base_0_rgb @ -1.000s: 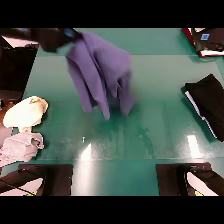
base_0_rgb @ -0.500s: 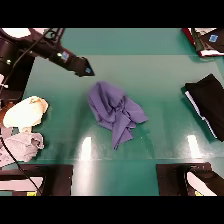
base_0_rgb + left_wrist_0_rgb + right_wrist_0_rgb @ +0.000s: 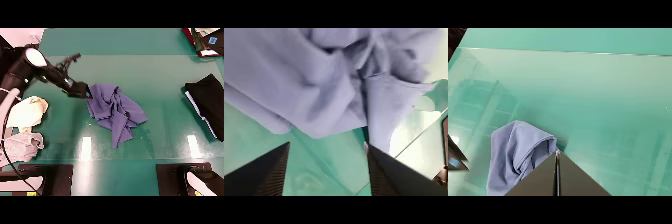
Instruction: Fold the shirts.
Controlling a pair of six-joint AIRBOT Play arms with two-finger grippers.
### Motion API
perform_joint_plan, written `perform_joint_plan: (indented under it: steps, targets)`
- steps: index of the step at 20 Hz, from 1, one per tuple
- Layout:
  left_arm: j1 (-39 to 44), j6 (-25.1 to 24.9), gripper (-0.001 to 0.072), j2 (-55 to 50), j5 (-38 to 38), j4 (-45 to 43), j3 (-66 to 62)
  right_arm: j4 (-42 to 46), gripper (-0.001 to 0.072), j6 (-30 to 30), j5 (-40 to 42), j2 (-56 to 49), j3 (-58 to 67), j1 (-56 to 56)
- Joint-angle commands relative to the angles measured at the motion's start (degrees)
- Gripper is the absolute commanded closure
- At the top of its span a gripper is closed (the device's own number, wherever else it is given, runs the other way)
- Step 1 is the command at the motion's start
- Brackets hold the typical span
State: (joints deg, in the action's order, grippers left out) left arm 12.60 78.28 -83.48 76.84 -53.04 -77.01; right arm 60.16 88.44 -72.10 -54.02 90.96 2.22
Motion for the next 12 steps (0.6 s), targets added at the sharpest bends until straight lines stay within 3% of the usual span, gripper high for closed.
perform_joint_plan:
  steps: [1,4,11,12]
  targets:
    - [2.6,1.2,0.0164,0.2,-9.0,1.7,10.0,0.0,0.069,0.0,0.0,0.0,0.0,0.0]
    - [5.1,1.2,0.0164,-0.3,-15.3,1.7,13.8,0.0,0.0689,0.0,-0.1,0.0,0.0,0.0]
    - [5.6,3.4,0.0167,-2.8,-18.0,3.0,14.0,-0.1,0.0689,0.0,-0.2,0.0,0.0,0.0]
    - [5.6,3.4,0.0289,-2.8,-18.3,3.0,13.9,-0.1,0.069,0.0,-0.2,0.0,0.0,0.0]
